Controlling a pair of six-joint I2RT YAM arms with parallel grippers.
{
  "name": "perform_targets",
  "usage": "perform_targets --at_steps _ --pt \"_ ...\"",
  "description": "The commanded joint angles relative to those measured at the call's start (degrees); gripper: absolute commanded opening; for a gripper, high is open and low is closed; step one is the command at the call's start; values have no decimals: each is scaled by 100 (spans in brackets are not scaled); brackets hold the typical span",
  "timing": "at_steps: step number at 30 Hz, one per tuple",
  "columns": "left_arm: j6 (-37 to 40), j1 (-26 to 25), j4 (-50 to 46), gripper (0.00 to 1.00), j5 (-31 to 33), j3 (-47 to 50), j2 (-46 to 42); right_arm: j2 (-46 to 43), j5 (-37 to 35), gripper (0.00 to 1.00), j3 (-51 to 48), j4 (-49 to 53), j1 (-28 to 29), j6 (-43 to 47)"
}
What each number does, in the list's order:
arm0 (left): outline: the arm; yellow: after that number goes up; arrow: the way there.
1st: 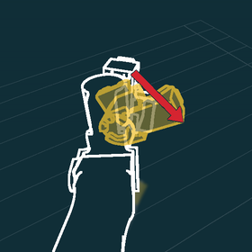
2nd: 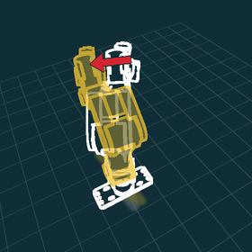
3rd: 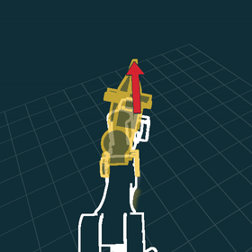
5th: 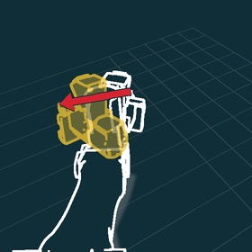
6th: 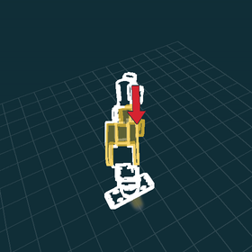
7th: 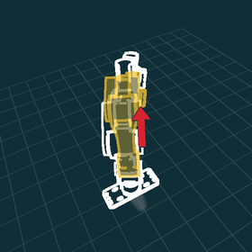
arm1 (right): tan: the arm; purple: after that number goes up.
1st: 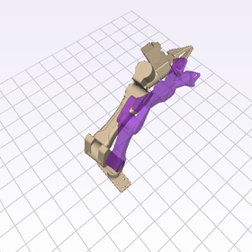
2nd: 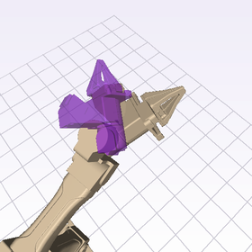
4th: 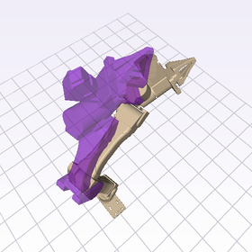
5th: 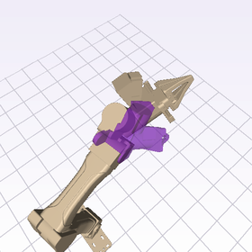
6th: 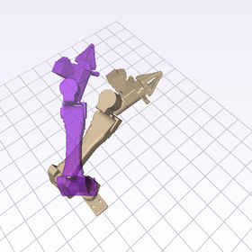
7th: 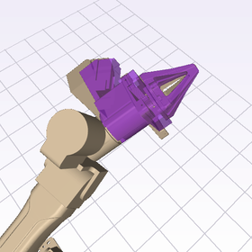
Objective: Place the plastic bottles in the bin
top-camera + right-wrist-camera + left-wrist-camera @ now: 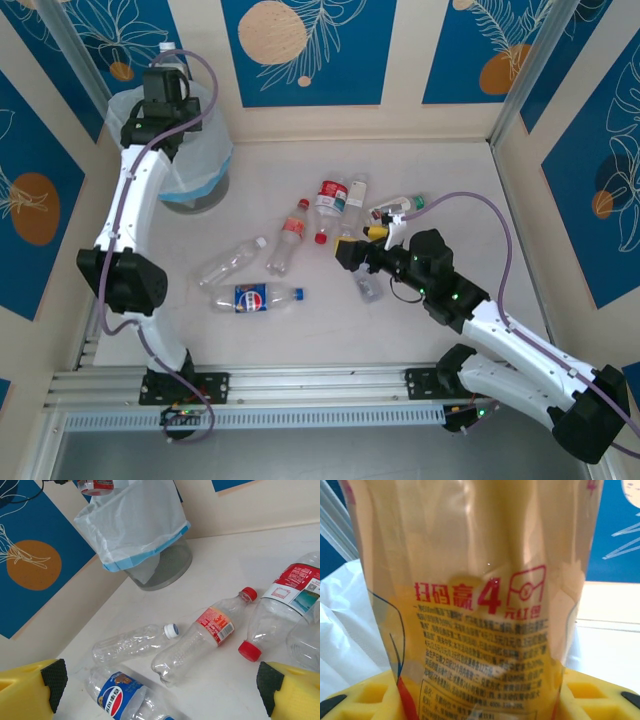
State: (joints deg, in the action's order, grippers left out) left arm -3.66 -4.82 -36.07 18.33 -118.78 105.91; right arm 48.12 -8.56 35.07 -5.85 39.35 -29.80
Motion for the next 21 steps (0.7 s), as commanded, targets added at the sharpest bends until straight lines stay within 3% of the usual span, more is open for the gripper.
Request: perform_targets --at_steps 1,4,21 --pt "-17 297 -112 51 -11 -424 317 -83 -58 100 -61 -182 -15 -105" --pt "-145 476 -377 51 -293 -666 632 -85 -50 100 -62 -174 -15 -84" --pt "-364 579 -833 62 -356 -788 1473 -215 -592 99 -101 250 -7 -322"
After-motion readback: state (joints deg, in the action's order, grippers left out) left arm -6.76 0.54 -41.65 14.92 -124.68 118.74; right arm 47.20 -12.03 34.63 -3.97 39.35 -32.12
